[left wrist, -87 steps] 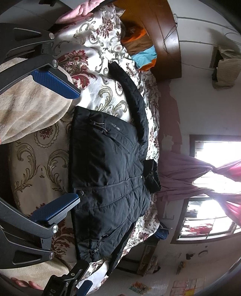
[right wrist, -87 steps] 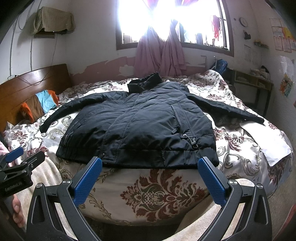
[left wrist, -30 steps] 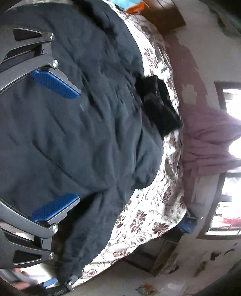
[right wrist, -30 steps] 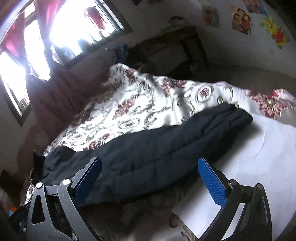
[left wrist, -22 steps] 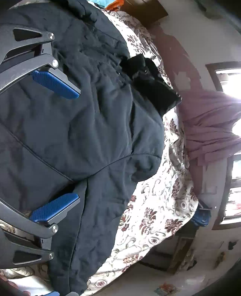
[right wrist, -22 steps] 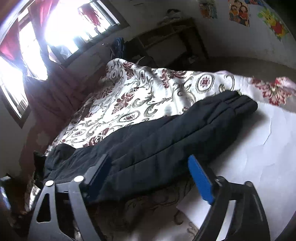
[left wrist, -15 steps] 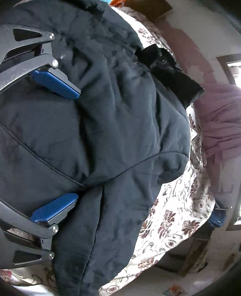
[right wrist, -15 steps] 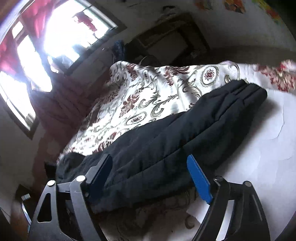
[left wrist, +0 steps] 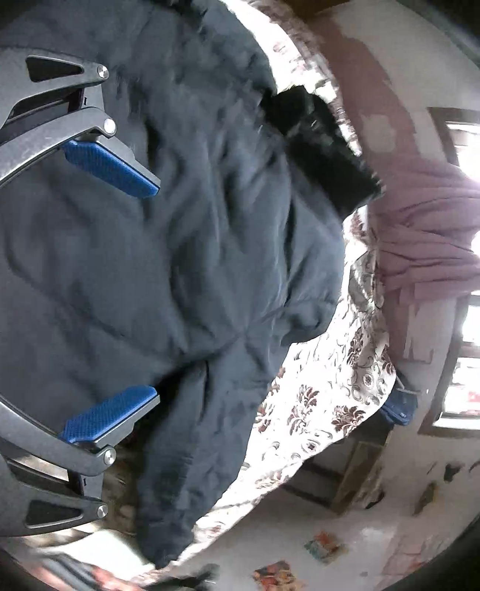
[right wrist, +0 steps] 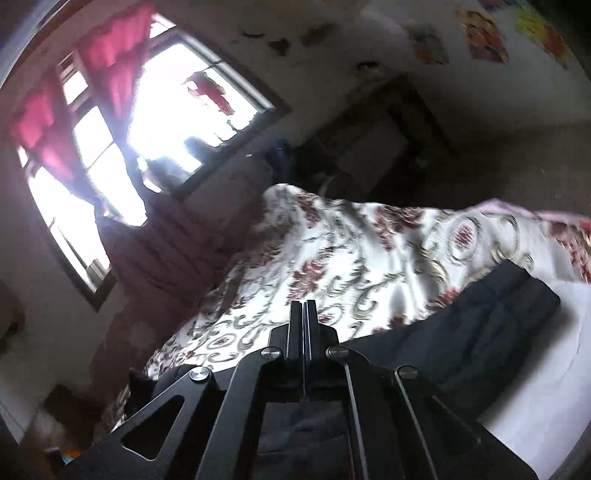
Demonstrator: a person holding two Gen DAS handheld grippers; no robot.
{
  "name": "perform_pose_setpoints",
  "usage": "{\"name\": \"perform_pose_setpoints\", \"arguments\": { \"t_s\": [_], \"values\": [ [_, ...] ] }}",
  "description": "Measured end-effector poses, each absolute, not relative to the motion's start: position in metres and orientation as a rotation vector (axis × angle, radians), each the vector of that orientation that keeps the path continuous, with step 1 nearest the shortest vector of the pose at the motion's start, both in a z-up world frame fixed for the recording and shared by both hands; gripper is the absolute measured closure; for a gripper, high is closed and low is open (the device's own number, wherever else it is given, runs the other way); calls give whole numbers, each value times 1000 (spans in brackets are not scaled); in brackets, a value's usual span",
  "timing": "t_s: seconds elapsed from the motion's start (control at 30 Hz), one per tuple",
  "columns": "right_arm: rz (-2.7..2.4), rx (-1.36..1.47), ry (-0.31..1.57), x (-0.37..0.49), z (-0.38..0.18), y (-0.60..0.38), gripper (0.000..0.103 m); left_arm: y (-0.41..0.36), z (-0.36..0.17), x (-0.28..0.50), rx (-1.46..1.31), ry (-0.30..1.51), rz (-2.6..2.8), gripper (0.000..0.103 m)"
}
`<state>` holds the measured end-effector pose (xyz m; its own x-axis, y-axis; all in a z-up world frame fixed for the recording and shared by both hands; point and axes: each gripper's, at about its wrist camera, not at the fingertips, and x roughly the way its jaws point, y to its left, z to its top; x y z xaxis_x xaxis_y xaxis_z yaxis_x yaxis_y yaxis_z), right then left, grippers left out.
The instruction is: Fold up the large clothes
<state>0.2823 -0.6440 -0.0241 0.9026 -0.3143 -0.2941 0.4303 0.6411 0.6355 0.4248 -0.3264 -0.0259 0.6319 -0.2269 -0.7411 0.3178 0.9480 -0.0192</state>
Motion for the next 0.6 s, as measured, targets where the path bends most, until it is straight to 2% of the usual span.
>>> {"name": "perform_pose_setpoints", "arguments": {
  "t_s": [0.13, 0.17, 0.2, 0.27, 0.4, 0.57, 0.6],
  "values": [
    [-477, 886, 264, 289, -40, -635, 99, -291, -14, 421, 127, 855, -292, 1],
    [-495, 937, 287, 288, -48, -635, 88, -283, -14, 422, 122, 857, -282, 1],
    [-522, 1018, 316, 284, -60, -634, 62, -277, -16, 423, 115, 859, -270, 1],
    [-556, 1128, 333, 277, -79, -635, 31, -272, -22, 429, 101, 871, -255, 1],
    [-590, 1271, 331, 267, -103, -639, 31, -279, -30, 440, 38, 882, -270, 1],
    [-540, 1275, 387, 285, -115, -647, 31, -317, -31, 459, 4, 867, -293, 1],
    [-535, 1269, 395, 288, -116, -649, 34, -324, -32, 462, 1, 865, -299, 1]
  ]
}}
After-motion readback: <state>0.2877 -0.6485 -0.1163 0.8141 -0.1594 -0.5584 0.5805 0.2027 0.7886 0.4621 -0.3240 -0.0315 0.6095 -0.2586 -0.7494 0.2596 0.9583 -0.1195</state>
